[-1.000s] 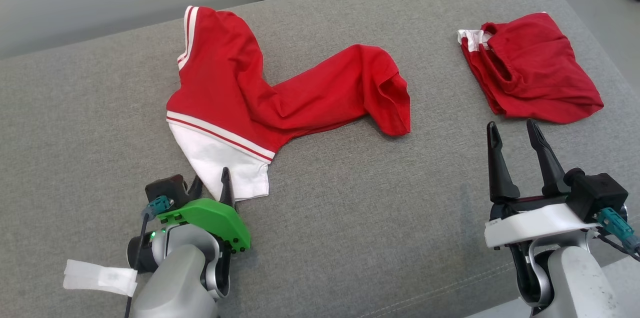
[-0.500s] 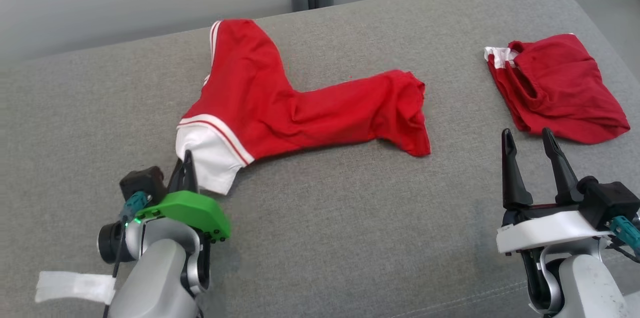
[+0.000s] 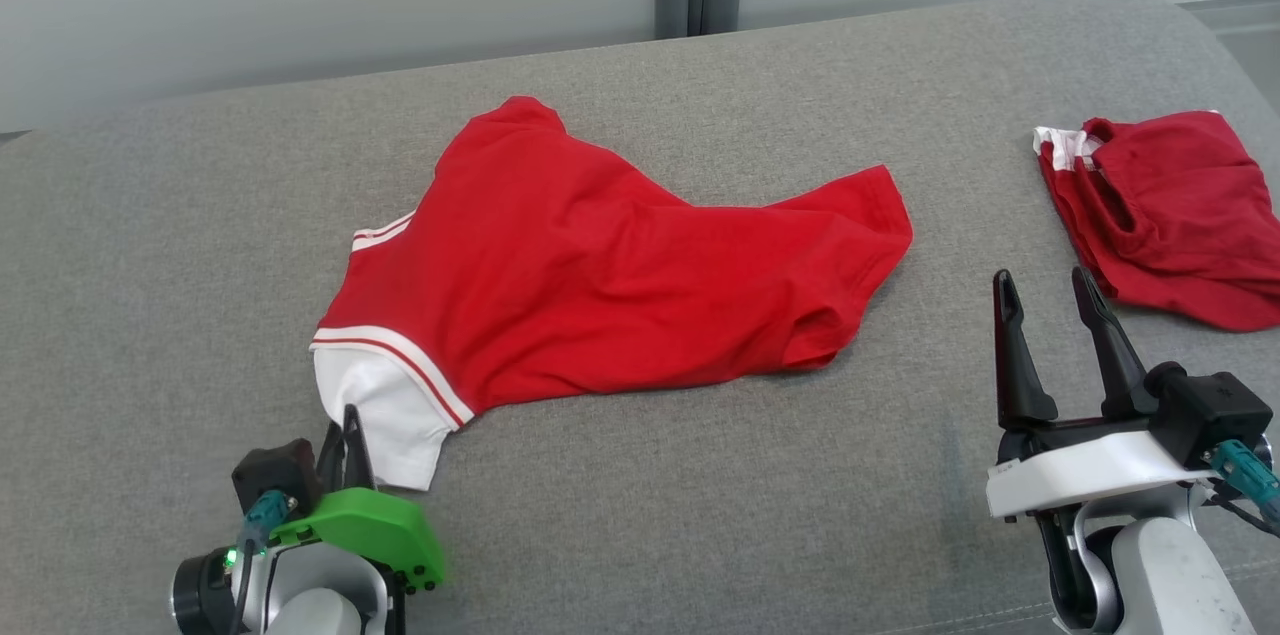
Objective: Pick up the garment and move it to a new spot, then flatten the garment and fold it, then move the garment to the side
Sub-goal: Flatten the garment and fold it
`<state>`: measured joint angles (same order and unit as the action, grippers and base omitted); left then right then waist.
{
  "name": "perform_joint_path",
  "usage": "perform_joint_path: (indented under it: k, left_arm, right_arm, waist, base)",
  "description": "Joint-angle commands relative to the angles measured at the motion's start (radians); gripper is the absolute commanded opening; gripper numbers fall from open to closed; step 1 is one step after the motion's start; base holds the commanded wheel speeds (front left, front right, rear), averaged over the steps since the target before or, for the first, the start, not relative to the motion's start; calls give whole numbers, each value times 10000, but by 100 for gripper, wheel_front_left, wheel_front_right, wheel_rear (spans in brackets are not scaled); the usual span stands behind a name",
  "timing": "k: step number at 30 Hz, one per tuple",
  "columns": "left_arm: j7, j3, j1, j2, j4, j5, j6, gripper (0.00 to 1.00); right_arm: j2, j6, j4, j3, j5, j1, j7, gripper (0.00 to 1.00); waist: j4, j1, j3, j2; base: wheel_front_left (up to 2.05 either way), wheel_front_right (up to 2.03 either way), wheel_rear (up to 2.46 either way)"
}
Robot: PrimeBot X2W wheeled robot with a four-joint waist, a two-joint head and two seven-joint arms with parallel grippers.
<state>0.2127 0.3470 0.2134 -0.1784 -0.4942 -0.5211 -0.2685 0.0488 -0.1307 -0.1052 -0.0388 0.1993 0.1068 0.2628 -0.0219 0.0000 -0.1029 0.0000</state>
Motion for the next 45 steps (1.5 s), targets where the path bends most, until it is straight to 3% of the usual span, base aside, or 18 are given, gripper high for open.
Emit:
perform_joint_path:
  k: [1, 2, 3, 4, 6, 12, 22, 34, 37, 45]
  left_arm:
    - [-86, 55, -127, 71, -45, -60, 11, 0]
    - [-107, 96, -148, 99, -107, -67, 24, 0]
    - [-123, 137, -157, 140, -157, -80, 35, 9]
    - [-107, 162, -150, 185, -192, -98, 46, 34]
    - [-1, 180, -93, 214, -225, -82, 73, 100]
    - [338, 187, 203, 179, 288, 260, -11, 100]
    - [497, 729, 185, 601, 987, 689, 378, 100]
    - [526, 548, -328, 720, 2022, 1168, 394, 100]
    - [526, 429, -471, 780, 2305, 1252, 386, 100]
    - [520, 255, -642, 931, 2640, 1369, 467, 100]
  right_arm:
    - [35, -1, -32, 33, 56, -9, 34, 100]
    - [34, -1, -49, 46, 29, -11, 34, 100]
    - [34, -1, -67, 47, 3, -13, 34, 100]
    - [34, -1, -82, 32, -30, -18, 34, 100]
    - [35, -1, -97, -49, -78, -34, 34, 100]
    - [34, -1, -138, -149, -146, -164, 34, 100]
    - [34, -1, -744, 330, 17, -141, 34, 100]
    - [35, -1, -1853, 1086, -162, 239, 34, 100]
    - [32, -1, -2727, 1190, -570, 650, 27, 100]
    - [61, 1, -4653, 410, -2023, 1828, -847, 100]
  waist:
    - [-58, 0, -2, 0]
    - [-101, 0, -3, 0]
    - [-154, 0, -3, 0]
    - [-205, 0, -9, 0]
    - [-292, 0, -16, 0]
    - [-427, 0, -5, 0]
    - [-317, 0, 69, 0]
    - [662, 0, 160, 0]
    - [1094, 0, 186, 0]
    - [1913, 0, 141, 0]
  base:
    - [0, 0, 0]
    - [0, 0, 0]
    - [0, 0, 0]
    - [0, 0, 0]
    - [0, 0, 0]
    - [0, 0, 0]
    - [0, 0, 0]
    - [0, 0, 0]
    - [0, 0, 0]
    - [0, 0, 0]
